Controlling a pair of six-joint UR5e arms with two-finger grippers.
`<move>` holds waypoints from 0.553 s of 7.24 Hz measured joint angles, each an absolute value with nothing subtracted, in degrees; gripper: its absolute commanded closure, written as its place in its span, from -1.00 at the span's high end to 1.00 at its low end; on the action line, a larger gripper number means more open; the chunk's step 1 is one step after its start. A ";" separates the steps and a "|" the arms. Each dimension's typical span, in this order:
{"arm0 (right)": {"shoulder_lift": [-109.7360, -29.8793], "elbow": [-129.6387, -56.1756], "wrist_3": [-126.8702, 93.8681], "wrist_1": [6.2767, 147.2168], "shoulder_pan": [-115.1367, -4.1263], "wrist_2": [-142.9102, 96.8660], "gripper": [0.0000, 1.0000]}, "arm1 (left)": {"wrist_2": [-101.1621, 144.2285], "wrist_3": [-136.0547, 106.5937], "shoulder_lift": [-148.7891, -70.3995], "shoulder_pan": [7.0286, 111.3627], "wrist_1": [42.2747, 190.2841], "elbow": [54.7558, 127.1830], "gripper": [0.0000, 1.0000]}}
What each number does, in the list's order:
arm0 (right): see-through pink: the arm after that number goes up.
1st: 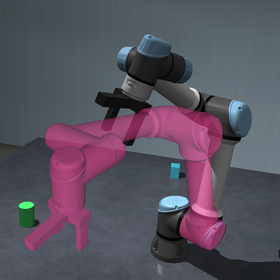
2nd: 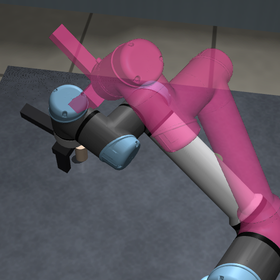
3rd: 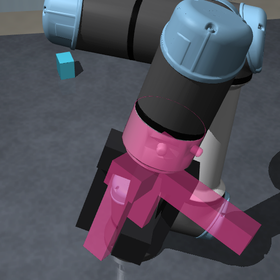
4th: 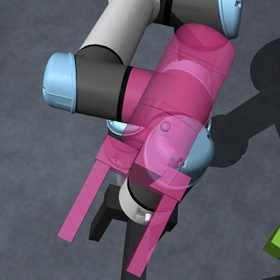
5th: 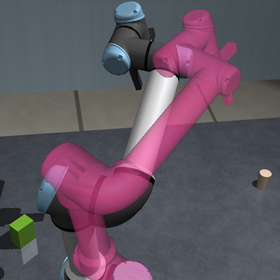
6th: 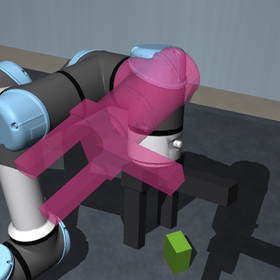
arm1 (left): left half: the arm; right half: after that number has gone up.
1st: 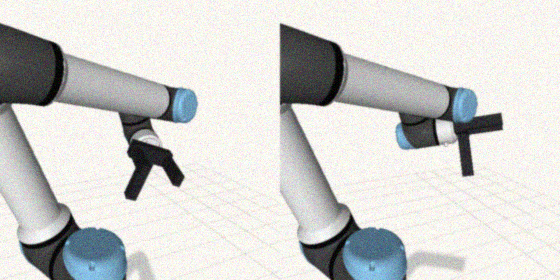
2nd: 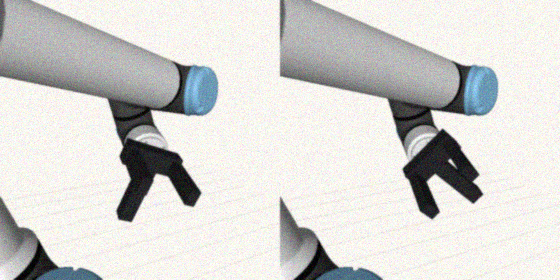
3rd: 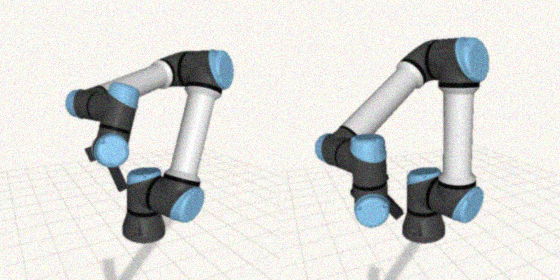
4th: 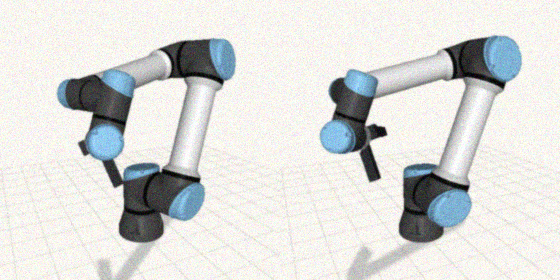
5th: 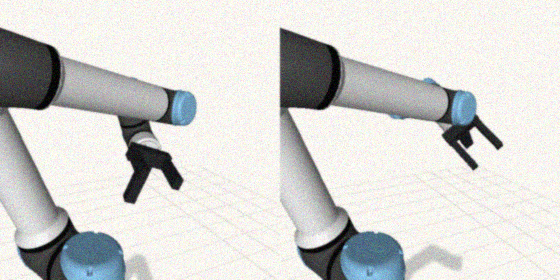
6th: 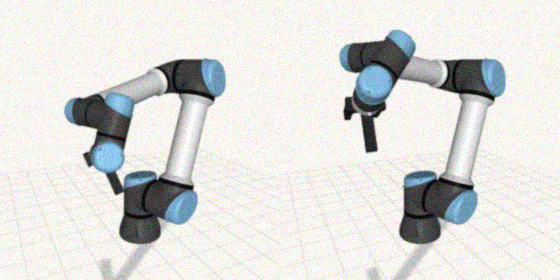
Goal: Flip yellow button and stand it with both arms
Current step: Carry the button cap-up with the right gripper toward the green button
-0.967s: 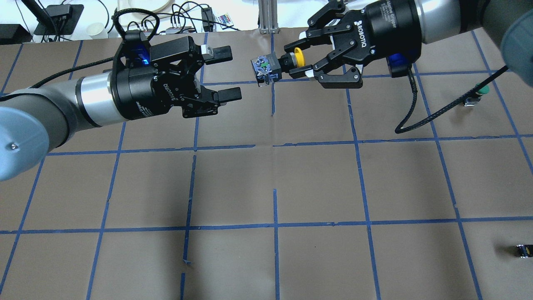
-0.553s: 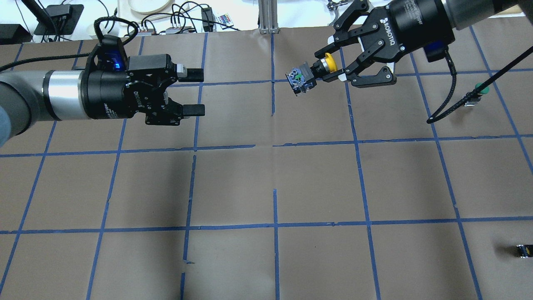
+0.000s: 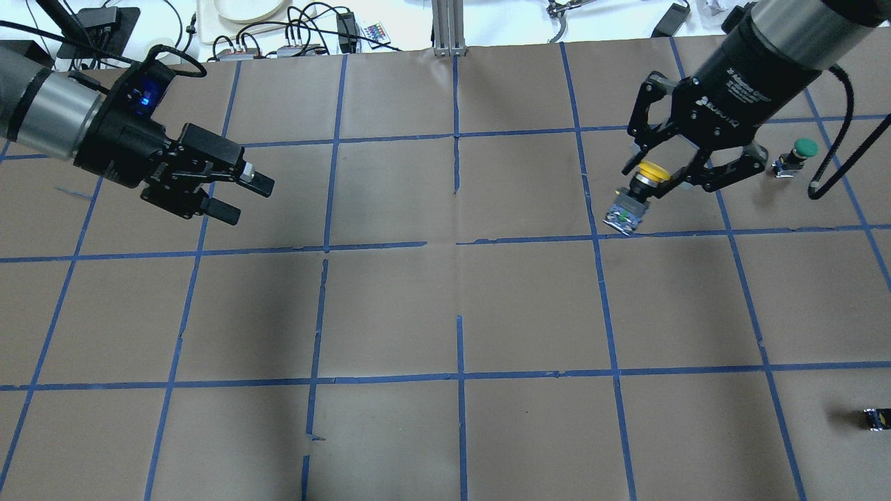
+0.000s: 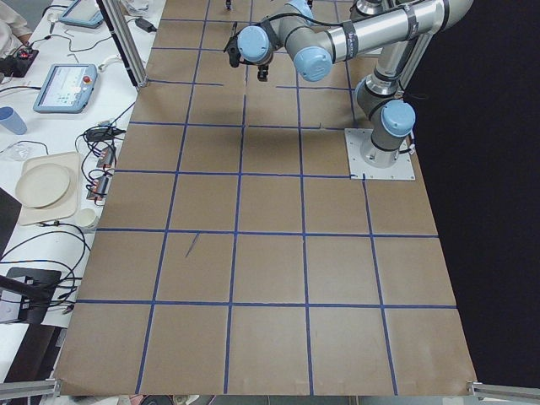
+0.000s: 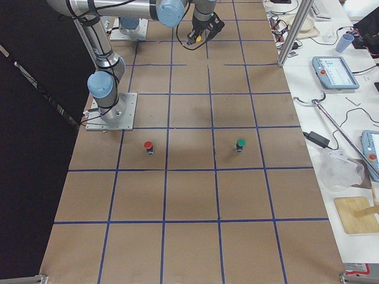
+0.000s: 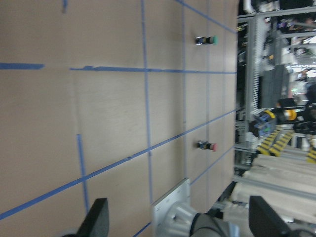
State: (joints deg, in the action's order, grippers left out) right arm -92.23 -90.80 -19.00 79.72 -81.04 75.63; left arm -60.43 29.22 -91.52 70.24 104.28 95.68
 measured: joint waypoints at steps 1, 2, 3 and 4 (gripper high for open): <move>-92.19 -91.46 -11.23 81.89 -79.91 80.93 -0.93 | -69.08 26.53 -93.00 70.82 100.83 93.31 0.99; -92.15 -93.13 -3.67 85.76 -77.11 84.09 -0.95 | -76.69 23.68 -93.34 72.62 98.33 91.49 0.99; -92.20 -96.03 4.28 91.15 -73.65 85.44 -0.95 | -83.14 19.61 -92.85 76.03 96.38 89.96 0.99; -92.31 -99.66 12.70 97.41 -70.36 86.00 -0.95 | -87.05 14.59 -91.91 80.03 95.03 88.80 0.99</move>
State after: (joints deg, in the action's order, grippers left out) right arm -92.31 -99.66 12.70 97.41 -70.36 86.00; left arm -87.05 14.59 -91.91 80.03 95.03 88.80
